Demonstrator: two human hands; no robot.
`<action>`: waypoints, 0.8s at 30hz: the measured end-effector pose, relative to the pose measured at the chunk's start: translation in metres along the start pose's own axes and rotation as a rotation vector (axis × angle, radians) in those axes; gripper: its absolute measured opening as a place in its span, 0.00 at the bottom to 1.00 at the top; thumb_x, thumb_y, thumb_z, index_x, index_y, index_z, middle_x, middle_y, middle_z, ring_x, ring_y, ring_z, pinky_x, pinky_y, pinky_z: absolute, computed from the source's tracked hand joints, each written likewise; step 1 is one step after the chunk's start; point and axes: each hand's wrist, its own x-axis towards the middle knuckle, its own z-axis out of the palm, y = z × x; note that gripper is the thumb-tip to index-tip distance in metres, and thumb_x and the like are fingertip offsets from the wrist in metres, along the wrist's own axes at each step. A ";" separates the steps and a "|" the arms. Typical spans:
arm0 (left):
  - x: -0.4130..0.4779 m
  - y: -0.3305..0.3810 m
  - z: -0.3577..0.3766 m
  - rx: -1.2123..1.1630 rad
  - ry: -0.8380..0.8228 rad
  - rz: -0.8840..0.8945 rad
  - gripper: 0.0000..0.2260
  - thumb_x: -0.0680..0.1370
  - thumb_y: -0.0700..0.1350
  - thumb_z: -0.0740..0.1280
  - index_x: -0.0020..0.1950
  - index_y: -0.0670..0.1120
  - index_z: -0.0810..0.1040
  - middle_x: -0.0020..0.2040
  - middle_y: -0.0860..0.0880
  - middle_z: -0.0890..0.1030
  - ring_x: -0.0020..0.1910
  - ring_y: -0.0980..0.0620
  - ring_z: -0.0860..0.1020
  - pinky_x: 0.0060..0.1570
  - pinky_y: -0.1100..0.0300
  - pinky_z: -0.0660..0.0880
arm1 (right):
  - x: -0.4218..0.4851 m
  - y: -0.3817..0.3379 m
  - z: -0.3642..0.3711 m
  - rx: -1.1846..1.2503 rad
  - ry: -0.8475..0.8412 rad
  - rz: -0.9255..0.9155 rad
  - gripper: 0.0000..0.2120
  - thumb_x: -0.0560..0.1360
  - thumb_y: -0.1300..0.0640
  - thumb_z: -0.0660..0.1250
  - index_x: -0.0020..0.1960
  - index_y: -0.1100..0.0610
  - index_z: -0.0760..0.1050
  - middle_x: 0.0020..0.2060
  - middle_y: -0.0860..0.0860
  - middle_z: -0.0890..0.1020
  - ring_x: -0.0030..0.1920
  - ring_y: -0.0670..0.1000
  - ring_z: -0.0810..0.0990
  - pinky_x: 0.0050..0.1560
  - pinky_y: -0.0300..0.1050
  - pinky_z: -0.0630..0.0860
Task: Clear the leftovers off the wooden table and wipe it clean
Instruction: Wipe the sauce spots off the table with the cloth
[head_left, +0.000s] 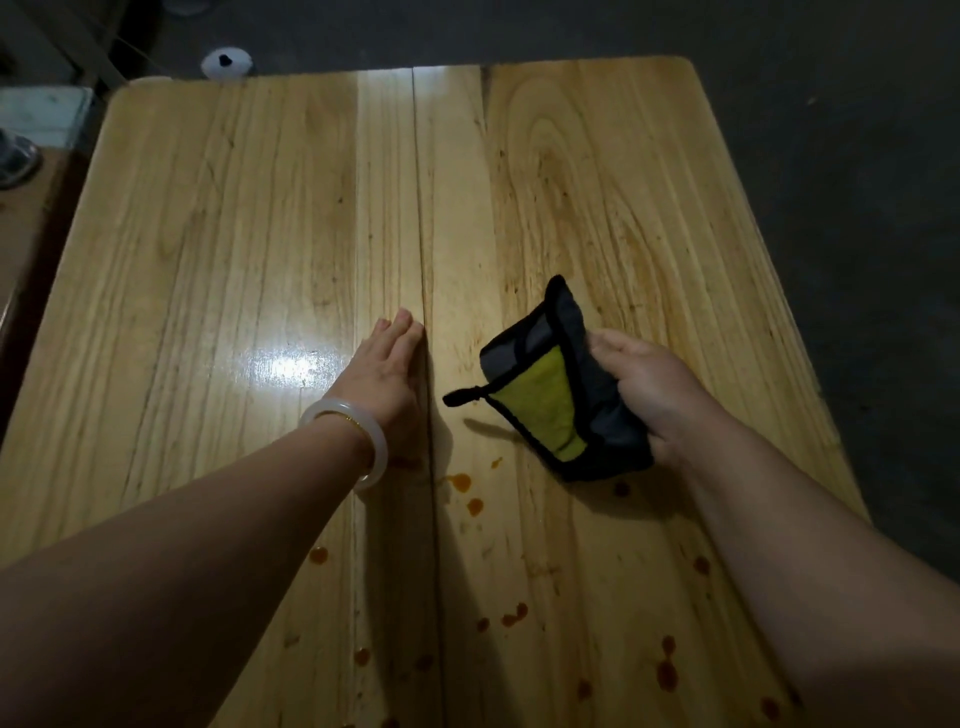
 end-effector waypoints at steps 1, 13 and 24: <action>0.000 -0.001 0.000 0.000 0.001 -0.003 0.31 0.78 0.36 0.59 0.78 0.48 0.51 0.78 0.52 0.47 0.77 0.51 0.44 0.73 0.60 0.42 | 0.005 -0.001 -0.002 -0.172 0.076 -0.038 0.11 0.82 0.55 0.61 0.61 0.53 0.78 0.53 0.52 0.84 0.50 0.50 0.84 0.42 0.41 0.80; -0.002 0.002 0.003 -0.005 0.031 0.003 0.31 0.78 0.36 0.59 0.78 0.48 0.51 0.78 0.53 0.46 0.77 0.52 0.43 0.73 0.60 0.42 | 0.014 0.047 0.018 -1.389 0.161 -0.441 0.31 0.79 0.32 0.43 0.79 0.39 0.43 0.79 0.49 0.37 0.78 0.53 0.33 0.76 0.61 0.38; -0.004 -0.005 0.004 -0.017 0.051 0.055 0.26 0.81 0.38 0.55 0.78 0.49 0.52 0.78 0.53 0.48 0.77 0.53 0.44 0.71 0.63 0.41 | 0.035 0.061 0.022 -1.454 0.250 -0.516 0.28 0.81 0.35 0.44 0.78 0.38 0.42 0.79 0.49 0.36 0.78 0.52 0.34 0.77 0.56 0.37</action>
